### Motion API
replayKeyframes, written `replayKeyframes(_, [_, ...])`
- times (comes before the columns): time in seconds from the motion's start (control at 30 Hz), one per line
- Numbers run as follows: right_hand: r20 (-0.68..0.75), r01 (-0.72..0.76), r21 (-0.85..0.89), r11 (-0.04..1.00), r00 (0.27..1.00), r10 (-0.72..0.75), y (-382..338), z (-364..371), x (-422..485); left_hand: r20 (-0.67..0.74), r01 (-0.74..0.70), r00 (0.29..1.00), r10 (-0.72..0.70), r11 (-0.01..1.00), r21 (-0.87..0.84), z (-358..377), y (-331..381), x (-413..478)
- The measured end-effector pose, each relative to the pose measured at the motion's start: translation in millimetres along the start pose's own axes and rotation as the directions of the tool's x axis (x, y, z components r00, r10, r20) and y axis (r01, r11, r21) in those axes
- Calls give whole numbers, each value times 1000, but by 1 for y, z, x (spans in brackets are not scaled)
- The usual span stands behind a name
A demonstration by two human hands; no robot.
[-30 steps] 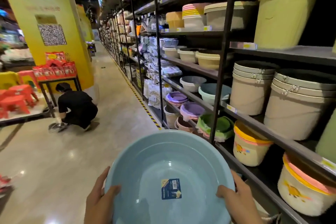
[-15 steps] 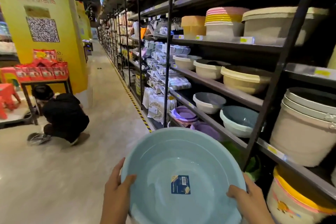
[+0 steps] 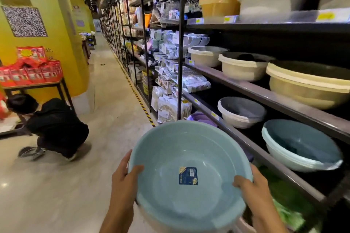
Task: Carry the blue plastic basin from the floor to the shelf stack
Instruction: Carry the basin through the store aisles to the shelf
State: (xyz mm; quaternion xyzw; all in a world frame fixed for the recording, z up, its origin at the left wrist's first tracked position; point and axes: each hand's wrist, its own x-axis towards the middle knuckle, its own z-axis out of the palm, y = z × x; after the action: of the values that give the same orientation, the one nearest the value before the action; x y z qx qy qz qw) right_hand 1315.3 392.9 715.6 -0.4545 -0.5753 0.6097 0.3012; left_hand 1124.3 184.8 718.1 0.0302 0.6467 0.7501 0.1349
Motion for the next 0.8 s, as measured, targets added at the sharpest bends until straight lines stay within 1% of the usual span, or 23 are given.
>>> replayKeyframes(0.13, [17,61,-4,998,998,-61,-30,45,88,1,10,1000,-10,1000,-10,36,5,85])
replayKeyframes(0.23, [33,102,22,995,994,-103,-51,82,137,-15,8,1000,-9,1000,-18,56,15,142])
replayKeyframes(0.33, [12,105,66,992,994,-106,-63,119,182,9,8,1000,-8,999,-37,76,23,204])
replayKeyframes(0.47, [-78,87,91,992,994,-80,-65,169,238,58,18,998,-16,999,-35,97,28,287])
replayKeyframes(0.6, [-139,73,126,989,989,-56,-69,224,287,138,47,989,-43,999,-24,117,28,386])
replayKeyframes(0.8, [-335,44,153,987,942,10,-89,297,336,307,106,945,-115,993,43,147,43,521])
